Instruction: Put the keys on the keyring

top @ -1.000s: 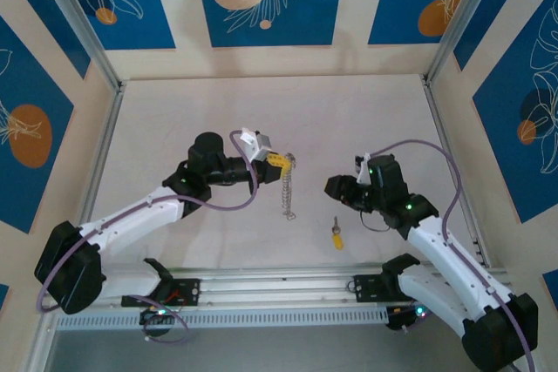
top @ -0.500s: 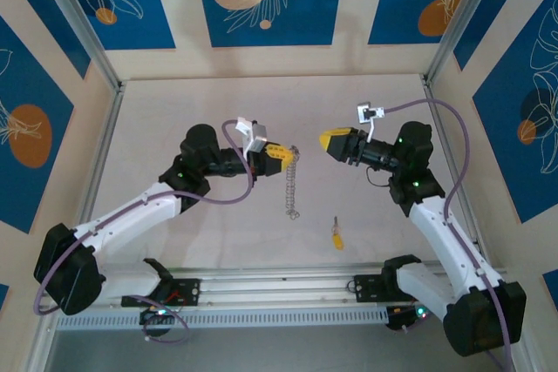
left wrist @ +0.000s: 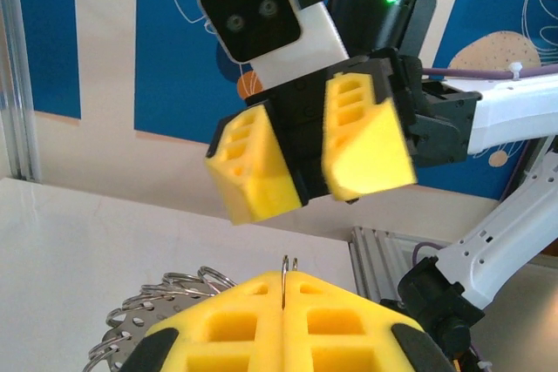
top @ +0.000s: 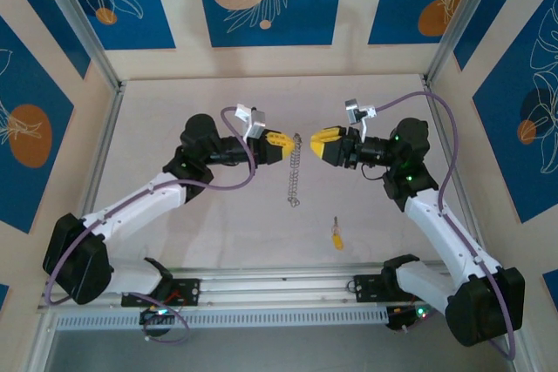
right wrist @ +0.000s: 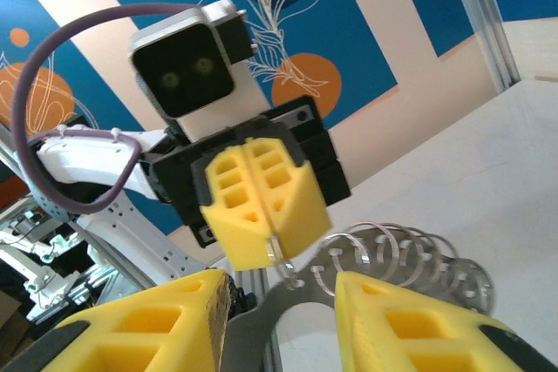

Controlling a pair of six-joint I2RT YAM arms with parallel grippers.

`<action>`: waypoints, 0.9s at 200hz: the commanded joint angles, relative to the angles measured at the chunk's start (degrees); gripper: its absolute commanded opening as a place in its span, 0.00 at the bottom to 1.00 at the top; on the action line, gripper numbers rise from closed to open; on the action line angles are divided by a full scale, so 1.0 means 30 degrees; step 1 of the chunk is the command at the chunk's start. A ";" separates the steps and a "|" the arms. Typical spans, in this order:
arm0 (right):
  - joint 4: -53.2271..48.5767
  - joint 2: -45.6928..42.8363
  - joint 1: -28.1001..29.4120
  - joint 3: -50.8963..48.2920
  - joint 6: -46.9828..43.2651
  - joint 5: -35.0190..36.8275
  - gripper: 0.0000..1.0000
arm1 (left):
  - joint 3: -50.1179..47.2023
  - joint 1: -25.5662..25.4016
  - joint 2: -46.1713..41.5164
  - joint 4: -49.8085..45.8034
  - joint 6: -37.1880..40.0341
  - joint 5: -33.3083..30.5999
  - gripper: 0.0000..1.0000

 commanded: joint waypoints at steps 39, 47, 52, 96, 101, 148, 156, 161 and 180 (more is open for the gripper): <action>-0.0029 0.0490 0.1085 0.0862 -0.0848 0.0204 0.39 | 0.0948 0.0314 0.0225 0.1932 -0.0937 0.0857 0.00; 0.0003 0.0593 0.1140 0.0896 -0.0895 0.0302 0.39 | 0.0951 0.0305 0.0229 0.1988 -0.1004 0.0857 0.00; -0.0013 0.0634 0.1168 0.0907 -0.0881 0.0339 0.39 | 0.0936 0.0323 0.0247 0.2046 -0.1033 0.0877 0.00; 0.0191 0.0890 0.1274 0.0954 -0.0822 0.0805 0.36 | 0.0949 0.0302 0.0299 0.2168 -0.1213 0.0960 0.00; 0.0229 0.0901 0.1284 0.0947 -0.0793 0.0890 0.35 | 0.0954 0.0315 0.0330 0.2194 -0.1215 0.0974 0.00; 0.0738 0.1298 0.1331 0.1136 -0.0436 0.0967 0.31 | 0.1044 0.0304 0.0503 0.2377 -0.1420 0.1102 0.00; 0.0812 0.1369 0.1363 0.1180 -0.0413 0.0949 0.30 | 0.1044 0.0301 0.0532 0.2397 -0.1449 0.1120 0.00; 0.0816 0.1401 0.1420 0.1210 -0.0412 0.0956 0.30 | 0.1053 0.0312 0.0556 0.2402 -0.1447 0.1128 0.00; 0.0818 0.1541 0.1554 0.1319 -0.0439 0.0987 0.28 | 0.1061 0.0303 0.0609 0.2483 -0.1501 0.1164 0.00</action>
